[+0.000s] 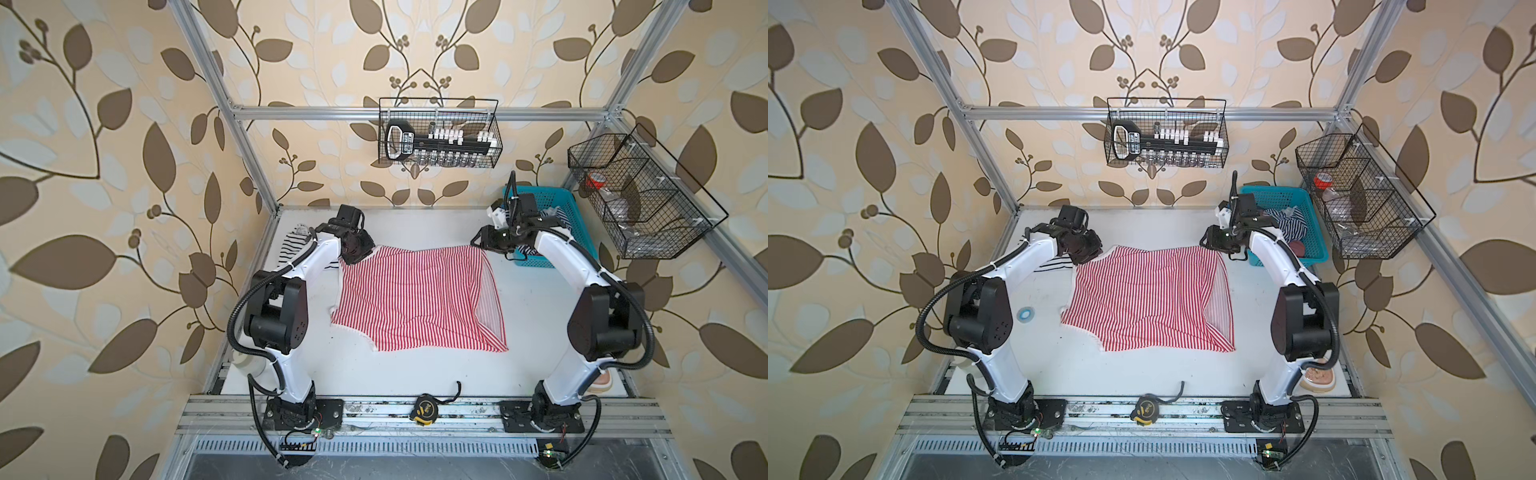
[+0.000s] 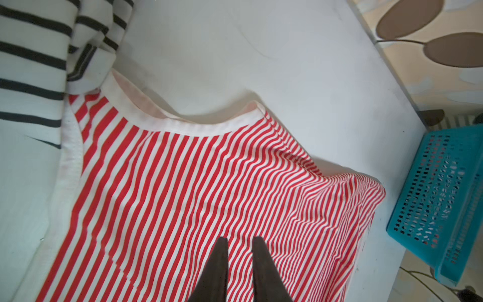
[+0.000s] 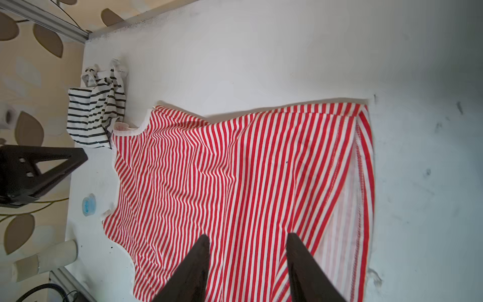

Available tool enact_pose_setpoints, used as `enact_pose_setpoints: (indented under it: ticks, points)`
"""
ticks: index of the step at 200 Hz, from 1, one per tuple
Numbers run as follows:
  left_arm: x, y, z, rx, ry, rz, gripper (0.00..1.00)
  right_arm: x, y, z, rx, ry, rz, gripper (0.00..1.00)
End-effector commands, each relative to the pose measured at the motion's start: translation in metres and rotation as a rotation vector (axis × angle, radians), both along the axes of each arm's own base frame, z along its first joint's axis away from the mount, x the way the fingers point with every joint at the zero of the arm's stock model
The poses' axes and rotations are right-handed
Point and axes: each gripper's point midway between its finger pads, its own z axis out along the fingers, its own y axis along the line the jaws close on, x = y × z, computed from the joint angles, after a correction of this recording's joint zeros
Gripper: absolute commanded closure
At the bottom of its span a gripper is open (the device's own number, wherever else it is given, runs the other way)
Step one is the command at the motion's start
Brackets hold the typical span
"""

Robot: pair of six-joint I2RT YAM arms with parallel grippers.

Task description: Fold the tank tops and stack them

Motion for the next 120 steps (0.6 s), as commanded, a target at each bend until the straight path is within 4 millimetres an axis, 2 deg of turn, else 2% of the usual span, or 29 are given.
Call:
enact_pose_setpoints:
  ticks: [1,28,50,96,107,120]
  points:
    - [-0.029,-0.007,-0.013,0.024,0.074,-0.113,0.82,-0.055,-0.014,-0.049,-0.09,0.178,-0.004,0.54]
    - [-0.049,-0.014,-0.033,0.025,0.119,-0.181,0.83,-0.101,-0.015,-0.069,-0.132,0.248,0.021,0.53]
    - [-0.06,-0.018,-0.05,0.033,0.162,-0.217,0.84,-0.122,-0.006,-0.081,-0.109,0.284,0.055,0.46]
    - [-0.068,-0.024,-0.083,0.049,0.235,-0.263,0.85,-0.131,0.015,-0.103,-0.073,0.327,0.106,0.45]
    - [-0.069,-0.024,-0.091,0.055,0.253,-0.265,0.86,-0.13,0.02,-0.11,-0.07,0.341,0.12,0.47]
    - [-0.07,-0.023,-0.101,0.059,0.274,-0.267,0.87,-0.131,0.023,-0.12,-0.067,0.368,0.124,0.55]
